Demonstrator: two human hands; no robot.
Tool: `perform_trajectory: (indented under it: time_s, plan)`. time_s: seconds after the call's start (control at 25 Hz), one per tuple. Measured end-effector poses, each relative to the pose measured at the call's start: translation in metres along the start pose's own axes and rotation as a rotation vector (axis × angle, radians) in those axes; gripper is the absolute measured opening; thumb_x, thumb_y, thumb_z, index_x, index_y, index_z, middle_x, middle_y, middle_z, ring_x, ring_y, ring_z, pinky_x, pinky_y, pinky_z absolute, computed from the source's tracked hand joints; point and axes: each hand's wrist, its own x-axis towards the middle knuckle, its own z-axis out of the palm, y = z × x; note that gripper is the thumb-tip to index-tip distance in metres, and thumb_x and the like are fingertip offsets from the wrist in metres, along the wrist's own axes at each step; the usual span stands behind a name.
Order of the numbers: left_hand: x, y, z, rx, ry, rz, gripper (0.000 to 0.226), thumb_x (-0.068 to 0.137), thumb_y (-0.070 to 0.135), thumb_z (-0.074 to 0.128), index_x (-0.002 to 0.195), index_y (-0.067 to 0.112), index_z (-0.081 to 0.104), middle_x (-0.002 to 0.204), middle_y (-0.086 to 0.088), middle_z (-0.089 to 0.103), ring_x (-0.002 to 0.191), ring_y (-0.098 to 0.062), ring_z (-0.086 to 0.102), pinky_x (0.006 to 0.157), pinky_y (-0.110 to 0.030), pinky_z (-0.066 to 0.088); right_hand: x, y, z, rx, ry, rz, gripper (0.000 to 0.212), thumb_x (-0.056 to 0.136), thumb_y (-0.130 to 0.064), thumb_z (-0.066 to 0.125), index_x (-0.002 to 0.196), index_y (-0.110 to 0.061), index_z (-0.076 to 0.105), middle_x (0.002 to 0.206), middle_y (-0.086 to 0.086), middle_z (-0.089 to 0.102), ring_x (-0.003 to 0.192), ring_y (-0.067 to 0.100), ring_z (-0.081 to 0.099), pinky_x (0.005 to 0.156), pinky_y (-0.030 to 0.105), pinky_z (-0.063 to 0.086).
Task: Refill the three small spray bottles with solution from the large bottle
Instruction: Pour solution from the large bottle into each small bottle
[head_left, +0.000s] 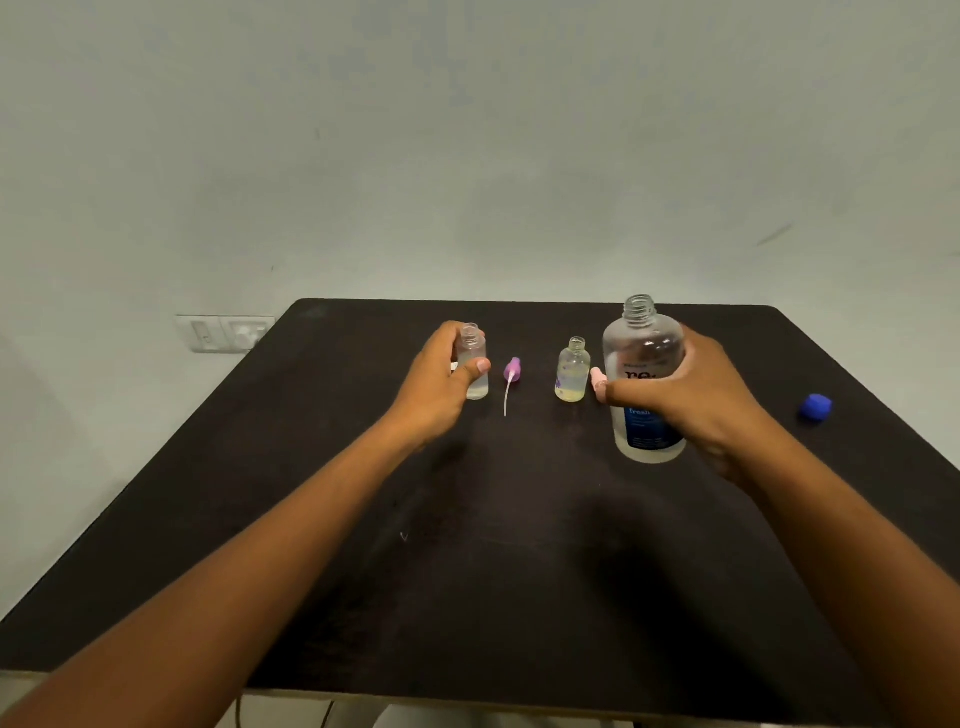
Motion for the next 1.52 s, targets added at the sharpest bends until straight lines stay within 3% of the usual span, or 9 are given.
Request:
perform_trajectory:
  time_s: [0.24,0.36,0.52,0.76,0.88,1.08,1.36,1.44,1.52]
  plan:
    - [0.039,-0.027,0.010,0.104,0.030,-0.036,0.039,0.093,0.013,0.072,0.131,0.016,0.062,0.125,-0.001,0.066,0.113,-0.016,0.063,0.100,-0.033,0.052,0.007,0.028,0.000,0.090,0.024,0.033,0.062,0.071,-0.012,0.089,0.120,-0.036,0.058,0.111,-0.010,0.068,0.102,0.008,0.064,0.087,0.031,0.049]
    - [0.048,-0.034,0.014,0.136,0.047,-0.068,0.042,0.089,0.013,0.077,0.129,0.016,0.065,0.122,0.001,0.069,0.110,-0.015,0.065,0.098,-0.029,0.052,0.012,0.038,-0.002,0.124,0.040,0.040,0.060,0.071,-0.010,0.088,0.114,-0.039,0.057,0.109,-0.012,0.067,0.099,0.007,0.064,0.081,0.027,0.048]
    - [0.048,-0.039,0.018,0.168,0.063,-0.085,0.042,0.087,0.014,0.080,0.127,0.016,0.067,0.117,0.004,0.069,0.105,-0.011,0.064,0.090,-0.022,0.049,0.013,0.047,-0.006,0.159,0.060,0.049,0.063,0.071,-0.008,0.087,0.120,-0.033,0.057,0.112,-0.009,0.067,0.102,0.007,0.064,0.084,0.029,0.047]
    - [0.044,-0.036,0.019,0.175,0.077,-0.087,0.042,0.086,0.012,0.079,0.125,0.017,0.065,0.117,0.003,0.068,0.105,-0.012,0.064,0.090,-0.023,0.050,0.008,0.050,-0.009,0.186,0.110,0.044,0.065,0.072,-0.007,0.088,0.124,-0.030,0.056,0.113,-0.009,0.067,0.102,0.008,0.064,0.082,0.026,0.048]
    - [0.039,-0.036,0.018,0.151,0.079,-0.117,0.049,0.086,0.011,0.080,0.131,0.018,0.061,0.121,0.003,0.066,0.113,-0.015,0.063,0.096,-0.026,0.050,0.003,0.047,-0.012,0.174,0.123,0.035,0.068,0.071,-0.009,0.089,0.128,-0.027,0.058,0.115,-0.009,0.068,0.104,0.007,0.064,0.084,0.026,0.049]
    - [0.026,-0.006,0.020,0.126,0.141,-0.083,0.073,0.087,0.018,0.081,0.150,0.016,0.044,0.149,-0.002,0.051,0.136,-0.017,0.049,0.107,-0.026,0.038,-0.009,0.042,-0.024,0.140,0.143,0.023,0.072,0.069,-0.013,0.091,0.133,-0.024,0.059,0.120,-0.005,0.069,0.112,0.015,0.066,0.099,0.039,0.053]
    - [-0.003,0.048,0.059,0.183,0.064,0.132,0.068,0.094,0.031,0.072,0.152,0.021,0.039,0.159,0.003,0.035,0.146,-0.016,0.036,0.111,-0.013,0.035,-0.023,0.041,-0.054,0.175,0.200,0.003,0.075,0.064,-0.030,0.096,0.130,-0.025,0.060,0.119,-0.006,0.070,0.112,0.014,0.067,0.103,0.043,0.053]
    - [-0.008,0.061,0.078,0.160,0.024,0.173,0.068,0.094,0.032,0.071,0.153,0.022,0.038,0.160,0.002,0.034,0.147,-0.017,0.035,0.119,-0.032,0.037,-0.024,0.047,-0.065,0.178,0.234,0.001,0.080,0.063,-0.036,0.096,0.132,-0.025,0.058,0.122,-0.004,0.069,0.115,0.016,0.066,0.104,0.043,0.053]
    - [-0.010,0.073,0.092,0.171,0.009,0.190,0.068,0.095,0.032,0.070,0.154,0.021,0.037,0.161,0.000,0.034,0.148,-0.018,0.035,0.121,-0.037,0.032,-0.023,0.052,-0.077,0.182,0.263,-0.004,0.079,0.066,-0.034,0.094,0.134,-0.024,0.056,0.125,-0.002,0.068,0.116,0.017,0.065,0.102,0.040,0.053]
